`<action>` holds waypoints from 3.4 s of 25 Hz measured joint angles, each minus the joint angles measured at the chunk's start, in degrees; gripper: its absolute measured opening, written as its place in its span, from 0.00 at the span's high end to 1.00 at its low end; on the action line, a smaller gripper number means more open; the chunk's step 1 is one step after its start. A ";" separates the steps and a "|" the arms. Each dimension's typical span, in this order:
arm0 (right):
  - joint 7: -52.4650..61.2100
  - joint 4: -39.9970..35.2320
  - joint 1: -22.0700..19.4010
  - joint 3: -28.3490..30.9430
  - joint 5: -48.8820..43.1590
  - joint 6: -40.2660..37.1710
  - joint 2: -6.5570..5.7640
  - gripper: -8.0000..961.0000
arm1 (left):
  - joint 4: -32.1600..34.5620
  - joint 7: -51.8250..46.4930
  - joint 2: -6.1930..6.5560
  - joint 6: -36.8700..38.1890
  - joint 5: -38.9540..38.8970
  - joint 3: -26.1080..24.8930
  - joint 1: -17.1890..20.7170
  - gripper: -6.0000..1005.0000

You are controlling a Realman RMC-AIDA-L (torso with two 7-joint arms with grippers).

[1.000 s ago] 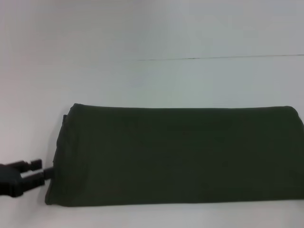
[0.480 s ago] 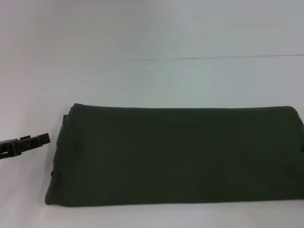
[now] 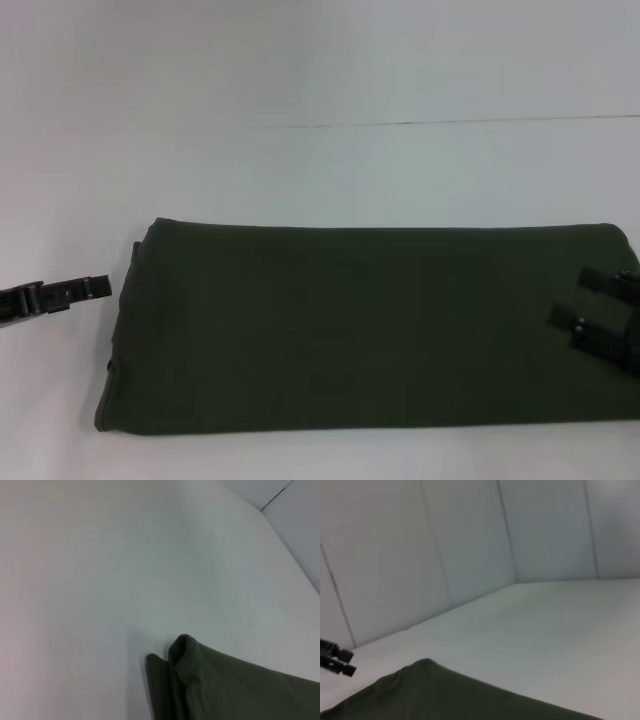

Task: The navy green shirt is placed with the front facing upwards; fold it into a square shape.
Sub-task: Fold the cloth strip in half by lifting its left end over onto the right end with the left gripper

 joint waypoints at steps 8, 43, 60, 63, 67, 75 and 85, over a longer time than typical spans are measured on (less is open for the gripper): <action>0.09 1.44 2.10 -1.87 0.00 1.94 0.02 0.18 | 1.77 -6.78 -0.17 -1.12 4.17 6.79 -1.86 0.12; 0.93 3.78 3.68 -2.73 0.00 4.81 0.04 0.18 | -3.99 -8.80 -0.20 -8.32 8.45 10.44 -3.78 0.12; 1.91 3.77 3.47 -2.73 0.00 4.82 0.05 0.18 | -6.71 -8.65 0.08 -7.72 8.00 11.18 -4.58 0.12; 2.14 3.77 3.46 -2.73 0.00 4.86 0.04 0.18 | -6.88 -8.87 -0.01 -7.38 7.95 11.72 -4.75 0.13; 2.30 3.77 3.44 -2.73 0.00 5.25 0.05 0.19 | -7.95 -8.98 -0.11 -6.91 7.91 11.82 -5.25 0.13; 2.33 3.84 3.69 -2.73 0.01 5.42 0.04 0.19 | -9.19 -8.63 -0.23 -5.76 7.89 11.93 -6.13 0.13; 2.33 4.47 3.69 -2.73 0.01 5.71 0.05 0.19 | -9.35 -9.07 -0.59 -6.26 7.34 11.61 -6.75 0.27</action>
